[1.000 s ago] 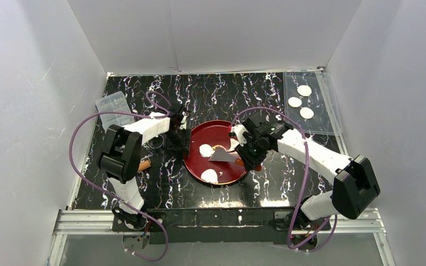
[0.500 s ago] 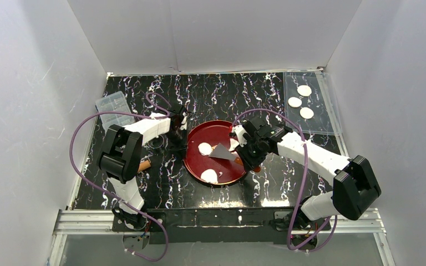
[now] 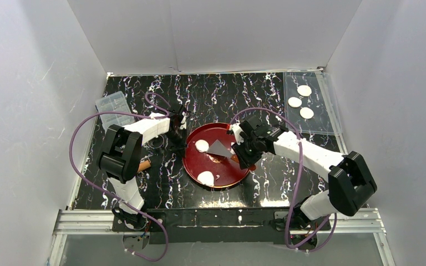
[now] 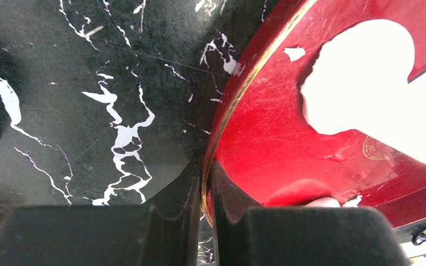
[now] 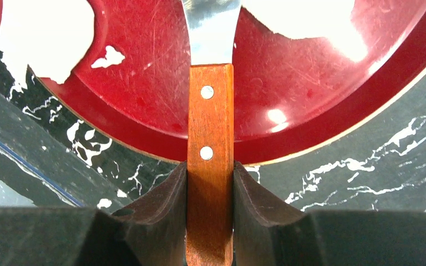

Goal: Roll out the dumpling wrappers from the dough

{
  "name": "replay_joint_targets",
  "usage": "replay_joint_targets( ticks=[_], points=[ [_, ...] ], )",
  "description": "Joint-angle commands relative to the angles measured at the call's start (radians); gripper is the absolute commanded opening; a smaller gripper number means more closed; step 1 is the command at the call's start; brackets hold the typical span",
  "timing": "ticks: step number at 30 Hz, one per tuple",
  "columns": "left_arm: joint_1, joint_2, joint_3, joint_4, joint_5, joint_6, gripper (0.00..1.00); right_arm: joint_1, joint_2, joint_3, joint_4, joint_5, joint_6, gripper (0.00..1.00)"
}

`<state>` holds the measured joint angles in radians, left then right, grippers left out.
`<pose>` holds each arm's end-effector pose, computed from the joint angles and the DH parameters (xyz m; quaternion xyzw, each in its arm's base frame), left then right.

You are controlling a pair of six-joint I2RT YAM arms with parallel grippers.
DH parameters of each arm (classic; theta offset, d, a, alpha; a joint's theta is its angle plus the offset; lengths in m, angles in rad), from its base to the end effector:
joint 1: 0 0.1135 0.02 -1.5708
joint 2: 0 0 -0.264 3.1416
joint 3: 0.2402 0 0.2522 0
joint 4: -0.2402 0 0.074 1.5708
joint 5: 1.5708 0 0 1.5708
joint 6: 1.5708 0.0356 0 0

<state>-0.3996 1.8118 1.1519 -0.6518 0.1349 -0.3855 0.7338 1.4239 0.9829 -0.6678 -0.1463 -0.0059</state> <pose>0.3126 -0.1372 0.1615 0.0157 0.9893 -0.1111 0.0935 0.2024 0.1895 0.2266 -0.3665 0.8991 0.1478 0.1881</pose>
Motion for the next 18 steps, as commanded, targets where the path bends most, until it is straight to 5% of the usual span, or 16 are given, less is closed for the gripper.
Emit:
replay_joint_targets(
  ticks=[1, 18],
  points=[
    [-0.003, -0.002, -0.017, -0.032, -0.021, 0.017, 0.0, 0.006, 0.037, 0.017, 0.083, -0.022, 0.042, 0.01],
    [-0.002, 0.0, -0.016, -0.034, -0.026, 0.017, 0.0, 0.015, 0.117, 0.026, 0.276, -0.129, 0.136, 0.01]
  ],
)
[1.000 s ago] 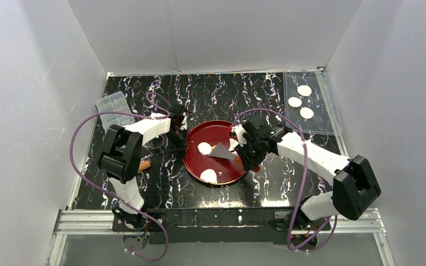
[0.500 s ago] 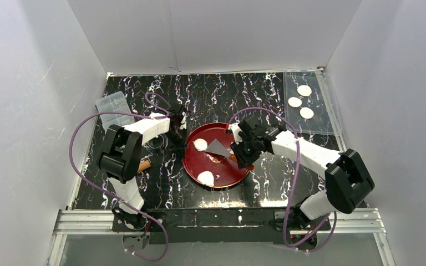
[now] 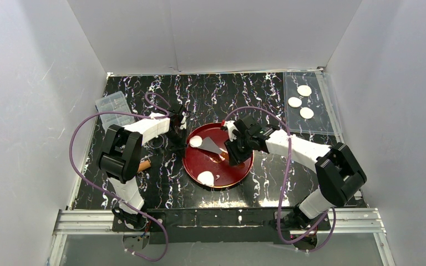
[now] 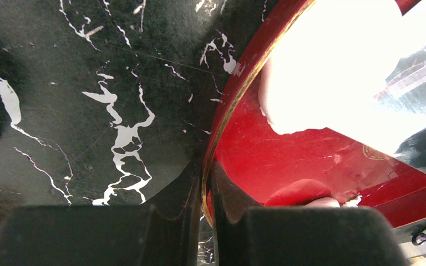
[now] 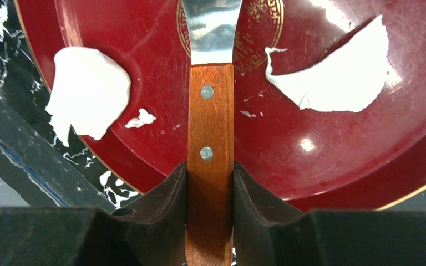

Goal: Roll out the dumpling wrappers from the dough

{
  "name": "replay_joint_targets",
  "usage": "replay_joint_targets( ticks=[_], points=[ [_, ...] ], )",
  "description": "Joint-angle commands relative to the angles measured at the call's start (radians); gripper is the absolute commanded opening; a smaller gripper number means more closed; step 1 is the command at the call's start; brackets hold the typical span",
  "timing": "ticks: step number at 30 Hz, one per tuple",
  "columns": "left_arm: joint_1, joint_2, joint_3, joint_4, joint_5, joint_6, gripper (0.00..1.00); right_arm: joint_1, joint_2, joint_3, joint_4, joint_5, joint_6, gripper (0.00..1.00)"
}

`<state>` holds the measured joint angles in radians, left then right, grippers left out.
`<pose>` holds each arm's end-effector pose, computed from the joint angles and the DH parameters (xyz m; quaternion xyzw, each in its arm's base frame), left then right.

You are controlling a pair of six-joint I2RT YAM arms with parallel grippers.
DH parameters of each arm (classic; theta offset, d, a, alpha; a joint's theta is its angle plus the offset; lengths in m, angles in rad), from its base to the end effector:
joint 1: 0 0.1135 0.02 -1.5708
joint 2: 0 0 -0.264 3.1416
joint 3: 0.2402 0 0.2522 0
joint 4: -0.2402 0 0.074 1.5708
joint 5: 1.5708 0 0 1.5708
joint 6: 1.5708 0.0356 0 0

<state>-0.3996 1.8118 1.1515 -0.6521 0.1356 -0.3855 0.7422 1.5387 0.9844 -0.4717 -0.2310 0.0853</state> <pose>0.3124 -0.1372 0.1614 0.0157 0.9893 -0.1113 0.0931 0.2213 0.2140 0.2065 -0.3380 0.8956 0.2091 0.2001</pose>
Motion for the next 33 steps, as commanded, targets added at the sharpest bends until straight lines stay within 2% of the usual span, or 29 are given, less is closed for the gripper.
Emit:
replay_joint_targets(
  ticks=[1, 4, 9, 18, 22, 27, 33],
  points=[
    [-0.002, 0.0, -0.014, -0.035, -0.027, 0.017, 0.0, 0.006, 0.002, 0.021, 0.089, -0.046, 0.051, 0.01],
    [-0.002, -0.001, -0.014, -0.034, -0.025, 0.017, 0.0, 0.006, 0.018, 0.021, 0.119, -0.047, 0.051, 0.01],
    [-0.002, 0.0, -0.013, -0.035, -0.027, 0.017, 0.0, 0.012, 0.082, 0.073, 0.072, -0.021, 0.036, 0.01],
    [-0.003, 0.0, -0.012, -0.037, -0.03, 0.017, 0.0, 0.012, 0.094, 0.065, 0.126, -0.053, 0.037, 0.01],
    [-0.003, 0.001, -0.001, -0.042, -0.043, 0.017, 0.0, 0.013, 0.033, 0.0, 0.161, -0.08, 0.006, 0.01],
    [-0.003, 0.004, 0.011, -0.051, -0.054, 0.017, 0.0, 0.013, -0.089, -0.139, 0.297, -0.142, -0.033, 0.01],
    [-0.002, 0.0, 0.008, -0.049, -0.058, 0.018, 0.0, 0.013, -0.086, -0.14, 0.305, -0.171, -0.037, 0.01]
  ],
)
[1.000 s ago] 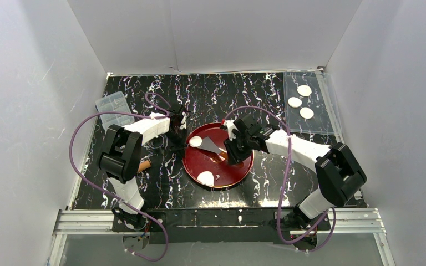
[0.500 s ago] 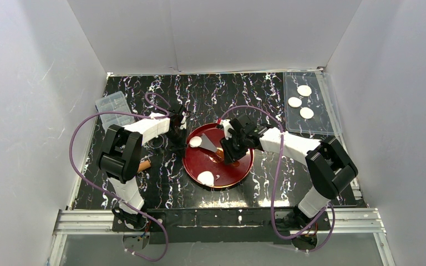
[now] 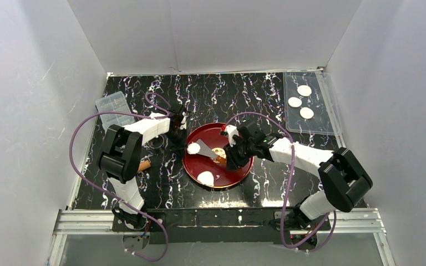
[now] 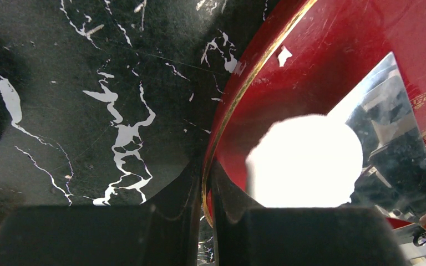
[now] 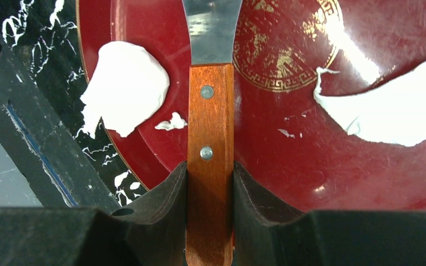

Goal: Roll out the dumpling wrappers from the dough

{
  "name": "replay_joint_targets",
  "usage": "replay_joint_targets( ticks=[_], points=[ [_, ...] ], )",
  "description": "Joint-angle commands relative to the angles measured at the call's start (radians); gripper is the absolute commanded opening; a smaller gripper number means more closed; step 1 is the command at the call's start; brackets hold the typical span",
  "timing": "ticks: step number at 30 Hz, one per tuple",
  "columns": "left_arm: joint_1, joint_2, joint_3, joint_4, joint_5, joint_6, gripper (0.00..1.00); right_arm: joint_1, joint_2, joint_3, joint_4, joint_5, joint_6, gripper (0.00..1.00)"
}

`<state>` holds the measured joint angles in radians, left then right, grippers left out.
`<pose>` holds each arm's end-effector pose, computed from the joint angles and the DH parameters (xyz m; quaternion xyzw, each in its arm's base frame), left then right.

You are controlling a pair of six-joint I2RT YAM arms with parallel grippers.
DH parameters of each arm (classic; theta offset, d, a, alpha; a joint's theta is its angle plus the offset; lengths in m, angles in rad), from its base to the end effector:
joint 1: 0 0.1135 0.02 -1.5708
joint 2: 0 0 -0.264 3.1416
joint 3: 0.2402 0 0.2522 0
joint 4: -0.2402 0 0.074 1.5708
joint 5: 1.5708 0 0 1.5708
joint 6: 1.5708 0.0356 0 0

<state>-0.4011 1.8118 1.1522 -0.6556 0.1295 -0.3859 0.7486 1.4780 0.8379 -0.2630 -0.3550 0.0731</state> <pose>0.3121 -0.1374 0.1614 0.0158 0.9897 -0.1080 0.0929 0.2072 0.2094 0.1939 -0.3627 0.8582 0.2818 0.2291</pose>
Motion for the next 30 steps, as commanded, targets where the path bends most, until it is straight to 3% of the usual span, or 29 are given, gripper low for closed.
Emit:
replay_joint_targets(
  ticks=[1, 10, 14, 22, 26, 30],
  points=[
    [-0.003, 0.0, 0.008, -0.046, -0.053, 0.019, 0.0, 0.007, -0.036, 0.0, 0.103, -0.043, -0.028, 0.01],
    [-0.001, -0.008, 0.028, -0.061, -0.07, 0.021, 0.0, -0.025, -0.182, -0.039, 0.047, -0.008, -0.07, 0.01],
    [-0.001, -0.043, 0.017, -0.043, -0.014, 0.021, 0.0, -0.089, -0.231, -0.046, 0.042, -0.007, -0.126, 0.01],
    [0.0, -0.033, 0.026, -0.046, -0.059, 0.033, 0.0, -0.262, -0.29, -0.02, 0.058, -0.006, -0.153, 0.01],
    [0.001, -0.013, 0.052, -0.06, -0.06, 0.036, 0.0, -0.267, -0.275, 0.014, -0.026, -0.019, -0.207, 0.01],
    [-0.001, -0.021, 0.04, -0.055, -0.05, 0.035, 0.0, -0.239, -0.285, 0.022, -0.119, 0.062, -0.229, 0.01]
  ],
)
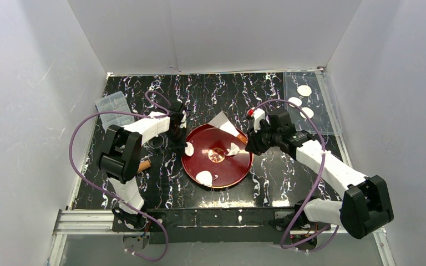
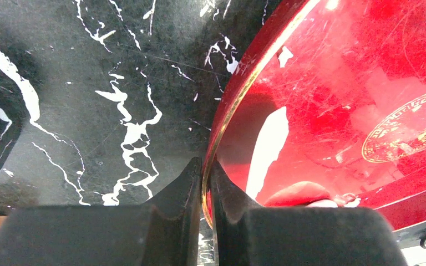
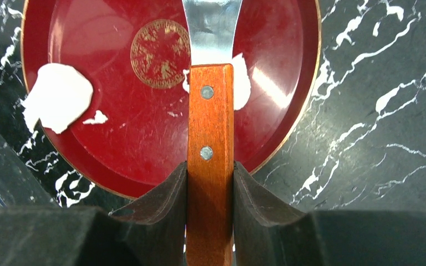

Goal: Roll out the dumpling wrappers from the dough

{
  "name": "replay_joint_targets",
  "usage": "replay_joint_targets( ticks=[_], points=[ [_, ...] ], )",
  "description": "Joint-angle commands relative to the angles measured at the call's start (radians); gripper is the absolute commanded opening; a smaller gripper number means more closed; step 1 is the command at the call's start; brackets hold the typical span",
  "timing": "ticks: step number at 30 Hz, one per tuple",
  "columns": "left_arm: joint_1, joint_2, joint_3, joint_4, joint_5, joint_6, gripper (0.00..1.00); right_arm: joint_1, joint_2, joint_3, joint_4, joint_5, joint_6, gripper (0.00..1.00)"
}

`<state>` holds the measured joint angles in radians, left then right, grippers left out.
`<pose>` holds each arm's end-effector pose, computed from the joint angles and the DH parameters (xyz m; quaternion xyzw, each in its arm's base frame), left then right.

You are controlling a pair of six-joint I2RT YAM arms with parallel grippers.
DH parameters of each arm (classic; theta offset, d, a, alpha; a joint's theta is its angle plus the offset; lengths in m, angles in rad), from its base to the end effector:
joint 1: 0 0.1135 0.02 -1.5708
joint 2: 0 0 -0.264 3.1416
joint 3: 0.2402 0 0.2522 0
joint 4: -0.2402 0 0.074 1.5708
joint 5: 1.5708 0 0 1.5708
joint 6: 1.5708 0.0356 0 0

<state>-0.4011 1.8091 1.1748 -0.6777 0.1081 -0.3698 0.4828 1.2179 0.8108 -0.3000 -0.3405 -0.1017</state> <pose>0.3144 -0.1375 0.1675 0.0225 0.9900 -0.0981 0.0993 0.2241 0.1309 0.2495 -0.3258 0.8367 0.2292 0.3759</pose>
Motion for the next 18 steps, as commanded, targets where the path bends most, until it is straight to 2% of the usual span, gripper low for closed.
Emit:
replay_joint_targets(
  ticks=[1, 6, 10, 18],
  points=[
    [0.0, -0.022, 0.014, -0.03, -0.026, 0.02, 0.0, 0.045, -0.026, 0.048, -0.1, 0.063, -0.065, 0.01],
    [0.001, -0.021, 0.024, -0.033, -0.023, 0.027, 0.0, 0.142, 0.069, 0.06, -0.164, 0.106, -0.087, 0.01],
    [-0.001, -0.017, 0.035, -0.039, -0.022, 0.03, 0.0, 0.189, 0.164, 0.107, -0.167, 0.079, -0.093, 0.01],
    [-0.001, -0.041, 0.039, -0.033, -0.012, 0.056, 0.0, 0.218, 0.263, 0.166, -0.204, 0.077, -0.139, 0.01]
  ],
)
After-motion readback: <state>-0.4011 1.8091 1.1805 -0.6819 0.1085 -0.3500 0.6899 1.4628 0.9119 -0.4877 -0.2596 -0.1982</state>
